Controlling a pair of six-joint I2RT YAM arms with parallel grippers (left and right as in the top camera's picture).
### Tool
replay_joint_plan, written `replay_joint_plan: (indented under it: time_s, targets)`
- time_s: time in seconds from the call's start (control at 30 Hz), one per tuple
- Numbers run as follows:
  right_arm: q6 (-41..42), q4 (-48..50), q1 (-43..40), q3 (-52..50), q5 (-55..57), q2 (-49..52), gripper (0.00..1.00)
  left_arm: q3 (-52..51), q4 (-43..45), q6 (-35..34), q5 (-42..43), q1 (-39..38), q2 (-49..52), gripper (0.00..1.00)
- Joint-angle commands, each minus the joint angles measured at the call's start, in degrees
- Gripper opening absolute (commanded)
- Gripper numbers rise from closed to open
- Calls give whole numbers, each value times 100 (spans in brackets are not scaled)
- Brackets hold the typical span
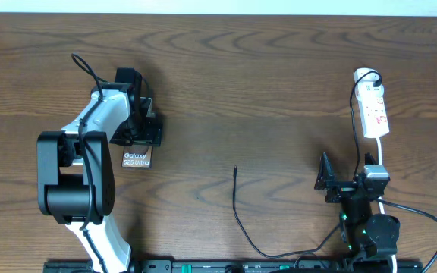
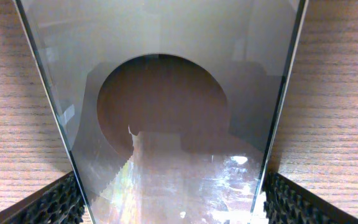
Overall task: Plug charger to phone and switch on socket
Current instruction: 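Lower the left gripper and close it on the phone's sides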
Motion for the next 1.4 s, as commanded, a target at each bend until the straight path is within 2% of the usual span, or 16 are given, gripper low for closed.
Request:
replay_joint_plan:
  time_s: [0.0,0.2,0.9,1.0,1.37]
  targets:
    - [83,-24,44,-7,-37,-22,99,-306,39,-70,-52,28,337,85]
    - [83,-24,44,-7,-37,-22,99,-306,39,-70,-52,28,337,79]
    - [83,-24,44,-7,-37,-22,99,-306,37,-70,-52,28,337,78]
    - [83,-24,44,-7,-37,-22,99,-306,37,-70,-52,28,337,73]
    - [83,-24,44,-7,-37,-22,99,-306,39,-70,-52,28,337,72]
